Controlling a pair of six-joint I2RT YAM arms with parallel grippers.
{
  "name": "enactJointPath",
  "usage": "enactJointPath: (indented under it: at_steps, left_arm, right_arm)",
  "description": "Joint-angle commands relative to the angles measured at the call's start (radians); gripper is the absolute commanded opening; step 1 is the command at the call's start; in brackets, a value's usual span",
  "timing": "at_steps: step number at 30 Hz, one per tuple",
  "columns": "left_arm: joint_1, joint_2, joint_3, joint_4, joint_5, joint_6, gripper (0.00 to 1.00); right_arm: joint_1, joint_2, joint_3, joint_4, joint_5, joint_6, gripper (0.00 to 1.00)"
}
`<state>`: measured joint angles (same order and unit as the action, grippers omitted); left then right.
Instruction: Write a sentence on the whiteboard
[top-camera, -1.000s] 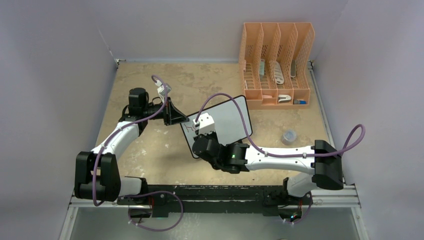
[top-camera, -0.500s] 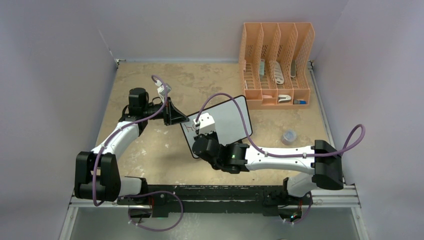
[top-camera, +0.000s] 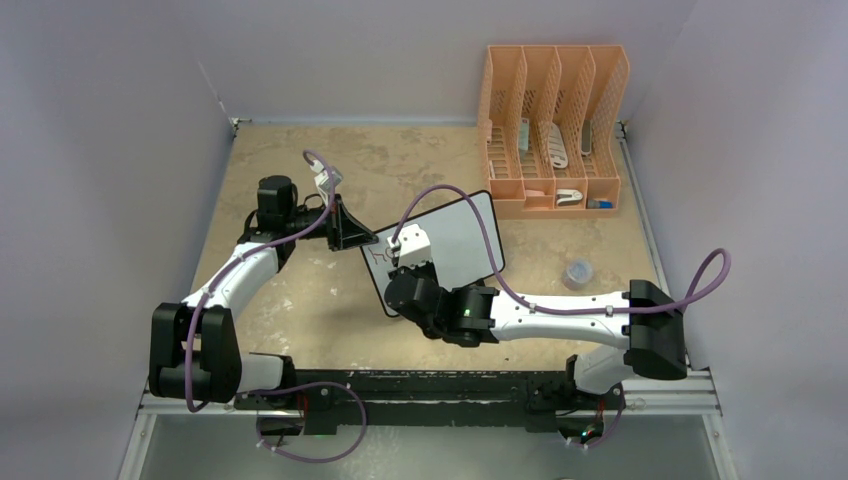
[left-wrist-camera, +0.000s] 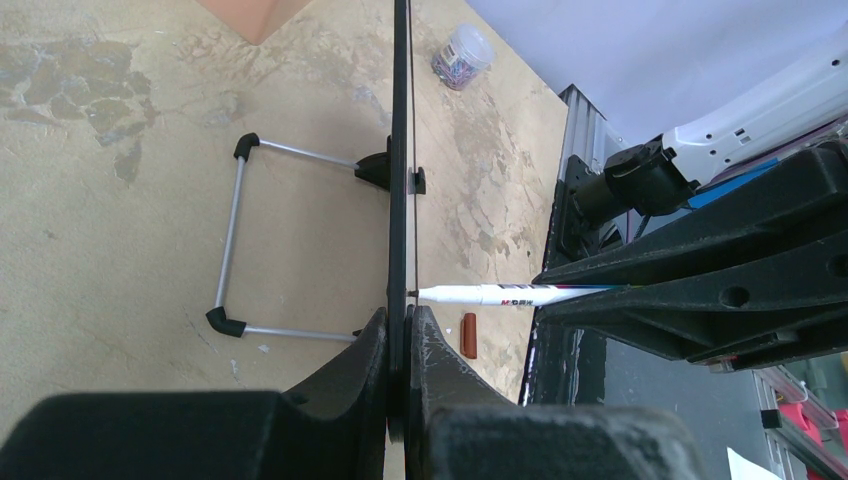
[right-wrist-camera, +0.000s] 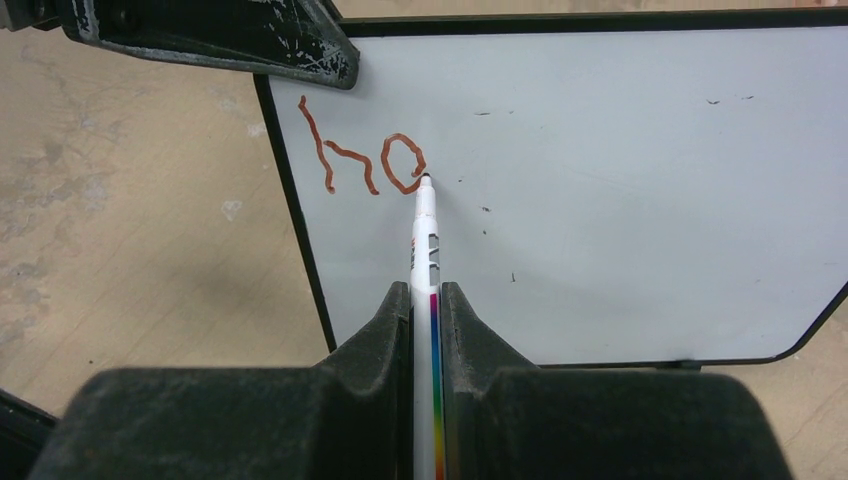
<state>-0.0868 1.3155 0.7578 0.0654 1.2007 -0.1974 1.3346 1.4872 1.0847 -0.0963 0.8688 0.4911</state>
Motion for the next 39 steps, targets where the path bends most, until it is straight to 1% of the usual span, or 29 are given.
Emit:
enactJointPath:
  at_steps: [1,16,39]
  left_arm:
    - [-0.028,0.016,0.015,-0.021,0.040,0.029,0.00]
    - [-0.028,0.018,0.017,-0.021,0.038,0.029,0.00]
    - [-0.028,0.018,0.017,-0.023,0.039,0.029,0.00]
  right_arm:
    - [-0.017,-0.021,0.047,0.051,0.062,-0.018,0.00]
    - [-0.017,-0.021,0.046,0.087,0.045,-0.042,0.00]
    - [-0.019,-0.022,0.016,-0.003,0.010,0.036,0.00]
